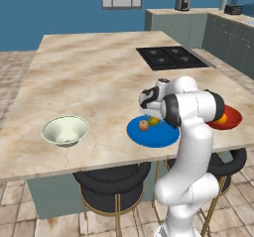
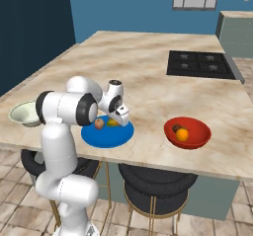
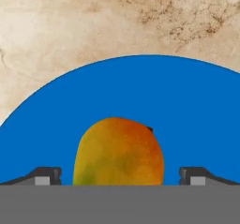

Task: Take the fruits from the plate on the dining counter and place two fruits in each bowl.

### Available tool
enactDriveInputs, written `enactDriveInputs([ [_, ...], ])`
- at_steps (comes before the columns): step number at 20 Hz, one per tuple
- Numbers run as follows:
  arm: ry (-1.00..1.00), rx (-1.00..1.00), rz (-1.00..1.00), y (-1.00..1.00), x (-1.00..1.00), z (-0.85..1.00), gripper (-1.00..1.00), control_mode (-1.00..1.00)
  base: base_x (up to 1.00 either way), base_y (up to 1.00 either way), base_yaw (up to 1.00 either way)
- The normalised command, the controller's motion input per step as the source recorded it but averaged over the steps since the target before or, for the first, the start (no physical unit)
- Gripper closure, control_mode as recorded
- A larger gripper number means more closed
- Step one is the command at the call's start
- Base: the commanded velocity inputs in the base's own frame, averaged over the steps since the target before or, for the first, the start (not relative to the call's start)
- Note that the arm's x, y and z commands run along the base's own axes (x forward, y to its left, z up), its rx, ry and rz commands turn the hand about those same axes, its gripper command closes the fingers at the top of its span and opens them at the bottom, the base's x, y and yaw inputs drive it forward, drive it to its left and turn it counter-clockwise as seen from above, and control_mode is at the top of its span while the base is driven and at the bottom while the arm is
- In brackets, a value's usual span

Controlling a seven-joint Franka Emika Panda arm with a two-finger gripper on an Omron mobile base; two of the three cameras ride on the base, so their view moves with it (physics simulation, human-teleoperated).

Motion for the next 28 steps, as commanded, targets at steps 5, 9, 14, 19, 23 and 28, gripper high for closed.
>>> enactDriveInputs([
  [5,0.0,0.0,0.0,0.0,-0.01,-0.2,-1.0,-1.0,0.0,0.0,0.0],
  [9,0.0,0.0,0.0,0.0,0.0,0.0,1.0,-1.0,0.0,0.0,0.0],
  [14,0.0,0.0,0.0,0.0,0.0,0.0,1.0,-1.0,0.0,0.0,0.0],
  [19,-0.05,0.0,0.0,0.0,-0.19,0.12,1.0,-1.0,0.0,0.0,0.0],
  [23,-0.17,0.0,0.1,0.13,-0.44,0.85,1.0,-1.0,0.0,0.0,0.0],
  [28,-0.14,0.0,0.27,0.56,-0.19,1.0,1.0,-1.0,0.0,0.0,0.0],
])
